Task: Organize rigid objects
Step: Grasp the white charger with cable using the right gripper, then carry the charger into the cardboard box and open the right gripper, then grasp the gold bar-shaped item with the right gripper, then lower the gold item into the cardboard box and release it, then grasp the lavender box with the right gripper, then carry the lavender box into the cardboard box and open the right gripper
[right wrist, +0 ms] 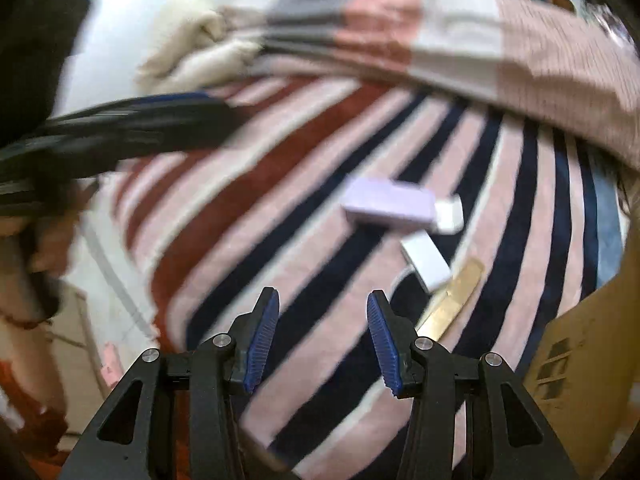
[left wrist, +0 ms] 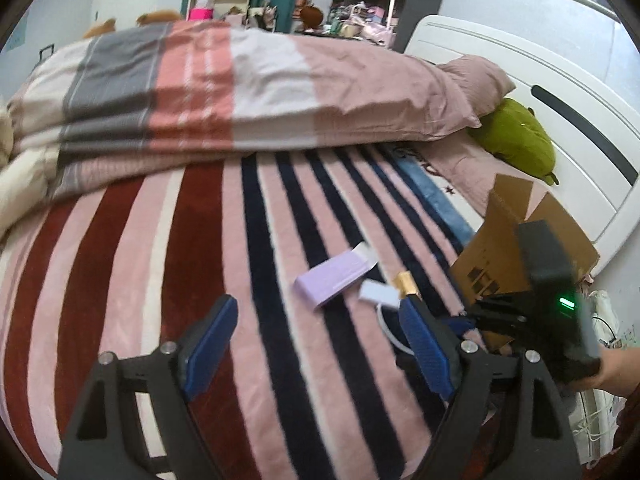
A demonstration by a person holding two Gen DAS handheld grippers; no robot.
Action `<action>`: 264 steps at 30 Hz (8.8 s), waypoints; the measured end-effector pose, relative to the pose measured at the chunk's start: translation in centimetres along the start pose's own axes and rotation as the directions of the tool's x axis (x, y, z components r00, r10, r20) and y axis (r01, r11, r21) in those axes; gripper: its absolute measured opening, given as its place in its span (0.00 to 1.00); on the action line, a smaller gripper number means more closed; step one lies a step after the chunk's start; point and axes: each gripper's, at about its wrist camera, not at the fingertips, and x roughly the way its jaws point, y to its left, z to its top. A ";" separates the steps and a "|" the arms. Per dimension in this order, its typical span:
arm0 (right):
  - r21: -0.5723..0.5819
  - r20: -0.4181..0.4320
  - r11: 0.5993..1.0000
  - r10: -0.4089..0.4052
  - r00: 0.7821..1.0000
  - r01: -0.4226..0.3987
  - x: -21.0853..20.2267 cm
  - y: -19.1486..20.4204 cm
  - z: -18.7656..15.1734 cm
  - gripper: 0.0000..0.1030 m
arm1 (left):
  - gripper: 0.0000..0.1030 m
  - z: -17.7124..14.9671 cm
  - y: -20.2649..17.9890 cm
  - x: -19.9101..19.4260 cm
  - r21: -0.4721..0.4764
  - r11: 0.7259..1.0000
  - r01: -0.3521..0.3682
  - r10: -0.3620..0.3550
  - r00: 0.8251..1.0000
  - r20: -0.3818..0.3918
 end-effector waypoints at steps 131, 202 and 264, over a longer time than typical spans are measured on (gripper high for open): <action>0.177 0.002 0.920 -0.355 0.935 0.349 4.9 -4.1 -1.8 0.13 | 0.74 -0.6 0.0 3.4 -0.049 0.996 0.077 -0.080 0.995 -0.052; -0.028 0.135 1.000 0.007 0.991 -0.003 -1.1 1.0 4.2 0.83 | 0.81 3.2 1.2 2.2 -0.037 0.999 0.034 -0.035 0.999 -0.022; 0.082 0.231 0.957 -0.288 0.929 0.277 -17.6 -12.9 -4.9 0.84 | 0.54 9.3 -26.4 9.5 0.184 0.846 0.500 -0.446 0.854 -0.268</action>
